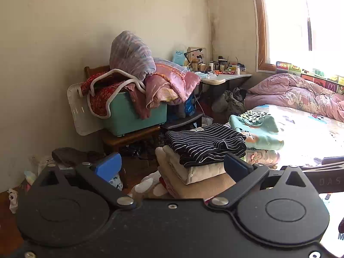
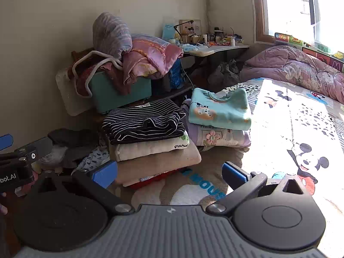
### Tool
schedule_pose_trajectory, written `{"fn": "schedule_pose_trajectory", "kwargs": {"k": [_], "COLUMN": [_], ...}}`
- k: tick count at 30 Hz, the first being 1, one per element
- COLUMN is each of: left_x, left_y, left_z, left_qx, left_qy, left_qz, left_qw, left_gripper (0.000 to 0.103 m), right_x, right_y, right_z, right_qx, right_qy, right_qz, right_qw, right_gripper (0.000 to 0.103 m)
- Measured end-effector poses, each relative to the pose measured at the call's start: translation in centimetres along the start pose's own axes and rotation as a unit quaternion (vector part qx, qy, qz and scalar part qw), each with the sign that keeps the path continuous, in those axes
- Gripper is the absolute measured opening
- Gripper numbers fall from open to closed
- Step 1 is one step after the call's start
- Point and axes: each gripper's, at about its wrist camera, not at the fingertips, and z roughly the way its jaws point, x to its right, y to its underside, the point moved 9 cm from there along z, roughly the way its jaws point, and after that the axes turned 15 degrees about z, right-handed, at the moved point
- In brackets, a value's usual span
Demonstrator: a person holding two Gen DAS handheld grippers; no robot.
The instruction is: Fold clothes
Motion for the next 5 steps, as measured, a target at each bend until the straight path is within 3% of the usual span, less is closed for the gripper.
{"fn": "schedule_pose_trajectory", "kwargs": {"k": [5], "left_x": [0.04], "left_y": [0.01], "left_z": [-0.02], "left_qx": [0.003], "left_qy": [-0.006], "left_qz": [-0.001], "left_qw": [1.0], "left_gripper": [0.103], "right_x": [-0.04], "right_y": [0.04], "right_z": [0.01], "right_qx": [0.0], "right_qy": [-0.002], "right_qz": [0.0], "right_qw": [1.0], "right_gripper": [0.102]}}
